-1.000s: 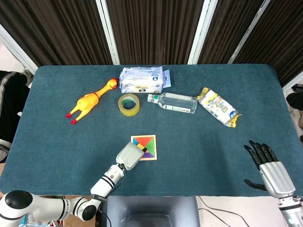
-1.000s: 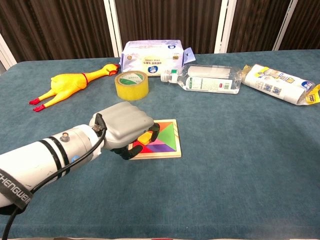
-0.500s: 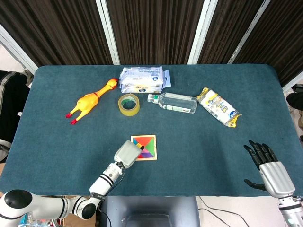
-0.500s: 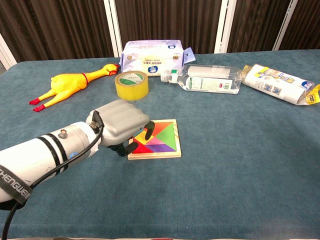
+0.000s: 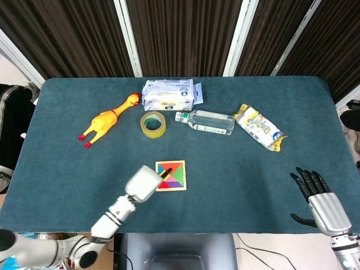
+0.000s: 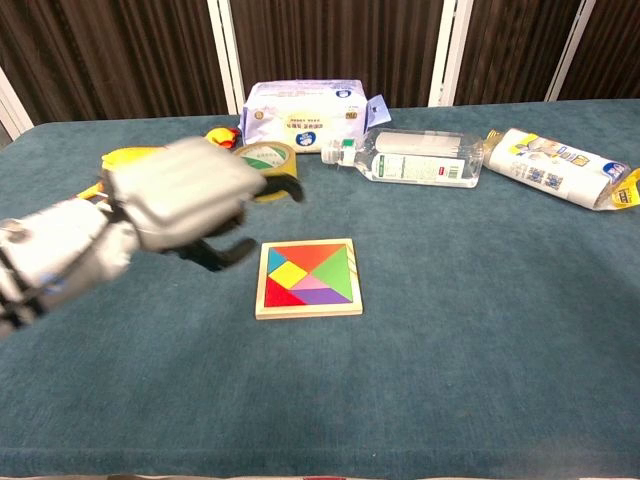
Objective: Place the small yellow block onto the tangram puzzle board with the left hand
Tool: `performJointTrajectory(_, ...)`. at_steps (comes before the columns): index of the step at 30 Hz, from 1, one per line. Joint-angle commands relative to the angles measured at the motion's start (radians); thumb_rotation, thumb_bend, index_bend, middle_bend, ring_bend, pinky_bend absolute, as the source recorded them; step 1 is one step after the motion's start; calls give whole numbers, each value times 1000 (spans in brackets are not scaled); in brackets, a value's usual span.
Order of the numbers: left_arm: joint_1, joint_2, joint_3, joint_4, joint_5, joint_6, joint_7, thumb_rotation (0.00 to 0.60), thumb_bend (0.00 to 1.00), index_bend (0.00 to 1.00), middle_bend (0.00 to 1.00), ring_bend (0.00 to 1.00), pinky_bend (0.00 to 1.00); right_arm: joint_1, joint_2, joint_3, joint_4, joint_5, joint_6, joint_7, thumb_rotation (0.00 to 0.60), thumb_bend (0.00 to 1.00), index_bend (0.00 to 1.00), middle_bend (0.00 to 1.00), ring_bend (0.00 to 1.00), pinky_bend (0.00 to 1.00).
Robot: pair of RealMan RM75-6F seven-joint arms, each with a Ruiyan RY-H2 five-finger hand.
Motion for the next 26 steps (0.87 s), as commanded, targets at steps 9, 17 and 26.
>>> performJointTrajectory(9,382,420,245,-146,153,364,-271,600,427,53,125,43,196,12,-37,-1,-18,3,-37,-91,600,178,0,0,0,0)
performJointTrajectory(17,540,355,253,201,263,499,-604,600,424,0,0,0,122,18,-65,2,-29,17,-62,-157,600,177,0,0,0,0)
performJointTrajectory(26,568,347,208,277,320,504,-705,600,418,0,0,0,113,17,-72,6,-28,33,-65,-182,600,178,0,0,0,0)
